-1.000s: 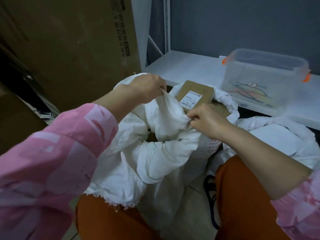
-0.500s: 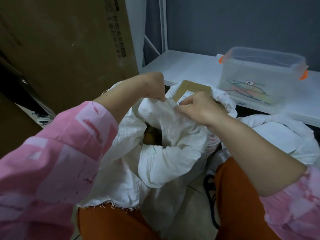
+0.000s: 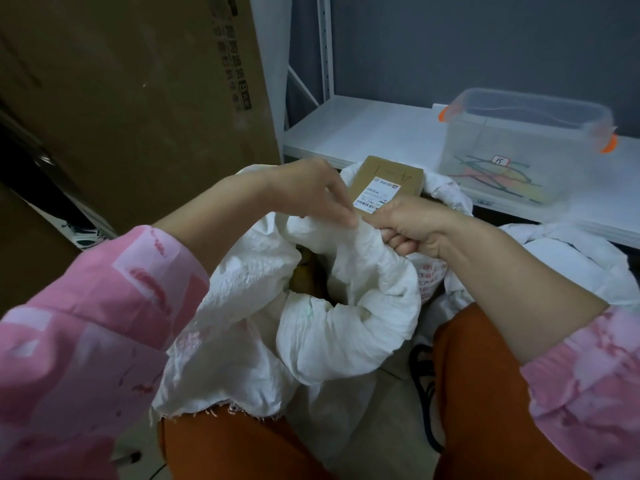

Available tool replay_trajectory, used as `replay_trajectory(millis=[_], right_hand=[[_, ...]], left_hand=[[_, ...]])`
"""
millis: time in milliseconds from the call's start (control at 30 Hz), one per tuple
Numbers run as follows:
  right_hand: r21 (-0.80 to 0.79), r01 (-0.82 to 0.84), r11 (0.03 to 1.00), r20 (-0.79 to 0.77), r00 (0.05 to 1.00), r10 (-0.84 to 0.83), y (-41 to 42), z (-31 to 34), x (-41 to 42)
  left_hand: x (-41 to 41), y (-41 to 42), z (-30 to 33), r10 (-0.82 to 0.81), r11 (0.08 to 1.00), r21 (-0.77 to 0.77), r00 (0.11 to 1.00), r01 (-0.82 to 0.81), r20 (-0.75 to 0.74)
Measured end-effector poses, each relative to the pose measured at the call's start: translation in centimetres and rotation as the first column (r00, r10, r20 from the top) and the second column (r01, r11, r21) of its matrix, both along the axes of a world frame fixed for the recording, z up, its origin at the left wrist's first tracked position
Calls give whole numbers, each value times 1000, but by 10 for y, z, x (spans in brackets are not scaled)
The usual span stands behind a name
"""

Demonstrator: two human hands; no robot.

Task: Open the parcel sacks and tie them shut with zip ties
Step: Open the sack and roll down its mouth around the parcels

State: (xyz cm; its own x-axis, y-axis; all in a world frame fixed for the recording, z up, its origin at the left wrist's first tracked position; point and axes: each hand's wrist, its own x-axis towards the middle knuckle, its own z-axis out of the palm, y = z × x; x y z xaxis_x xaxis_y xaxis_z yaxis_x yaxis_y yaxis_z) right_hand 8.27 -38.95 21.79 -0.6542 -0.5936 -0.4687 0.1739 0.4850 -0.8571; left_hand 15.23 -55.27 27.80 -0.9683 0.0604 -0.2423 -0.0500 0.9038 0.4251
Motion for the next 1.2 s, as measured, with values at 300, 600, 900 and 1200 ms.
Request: replay_trajectory(millis=[300, 600, 900, 1200], right_hand=[[105, 107, 989, -516, 856, -38, 0, 6, 19], [243, -29, 970, -538, 828, 159, -2, -20, 26], [-276, -154, 949, 178, 962, 208, 33, -46, 11], [-341, -111, 933, 228, 954, 196, 63, -53, 13]], left_hand=[[-7, 0, -17, 33, 949, -314, 999, -27, 15], [-10, 7, -27, 128, 978, -172, 990, -116, 61], [19, 12, -38, 11, 993, -114, 999, -17, -50], [29, 38, -58, 43, 975, -216, 995, -60, -86]])
